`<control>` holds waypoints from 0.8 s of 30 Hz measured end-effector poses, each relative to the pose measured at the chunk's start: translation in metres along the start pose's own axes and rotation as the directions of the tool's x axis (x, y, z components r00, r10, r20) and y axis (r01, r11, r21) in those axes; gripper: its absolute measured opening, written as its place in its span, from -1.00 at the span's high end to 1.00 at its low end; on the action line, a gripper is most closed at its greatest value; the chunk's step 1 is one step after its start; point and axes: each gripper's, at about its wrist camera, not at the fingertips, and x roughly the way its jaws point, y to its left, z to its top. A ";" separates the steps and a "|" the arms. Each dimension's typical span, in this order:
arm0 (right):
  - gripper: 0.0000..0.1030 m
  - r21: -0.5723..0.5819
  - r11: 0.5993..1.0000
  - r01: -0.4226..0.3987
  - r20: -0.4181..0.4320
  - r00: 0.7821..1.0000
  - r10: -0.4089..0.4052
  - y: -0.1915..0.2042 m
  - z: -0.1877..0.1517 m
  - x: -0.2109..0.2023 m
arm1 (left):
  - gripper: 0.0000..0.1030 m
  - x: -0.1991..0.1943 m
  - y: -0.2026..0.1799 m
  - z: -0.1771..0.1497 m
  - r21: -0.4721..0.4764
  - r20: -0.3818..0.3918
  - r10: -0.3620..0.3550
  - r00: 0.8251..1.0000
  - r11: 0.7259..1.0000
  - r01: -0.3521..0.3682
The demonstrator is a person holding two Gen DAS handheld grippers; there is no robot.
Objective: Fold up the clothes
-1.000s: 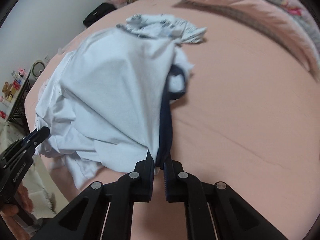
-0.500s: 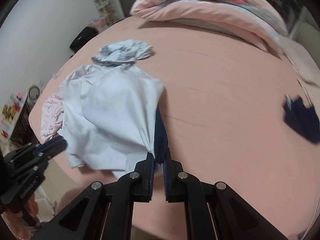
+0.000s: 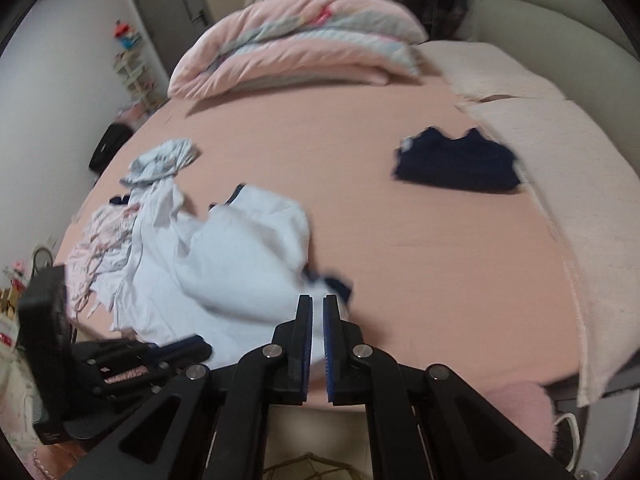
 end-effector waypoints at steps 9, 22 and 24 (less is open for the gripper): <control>0.89 0.222 0.975 -0.019 -0.197 0.978 0.064 -0.057 -0.057 0.078 | 0.75 0.050 -0.009 -0.022 0.005 -0.111 0.156 0.981 0.988 -0.157; 0.53 0.240 0.969 -0.054 -0.257 0.959 0.117 -0.036 -0.059 0.157 | 0.08 0.032 0.060 -0.039 -0.165 -0.141 0.268 0.953 0.943 -0.289; 0.86 0.218 0.973 -0.072 -0.253 0.959 0.127 -0.027 -0.062 0.159 | 0.08 0.027 0.069 -0.043 -0.187 -0.141 0.268 0.953 0.938 -0.291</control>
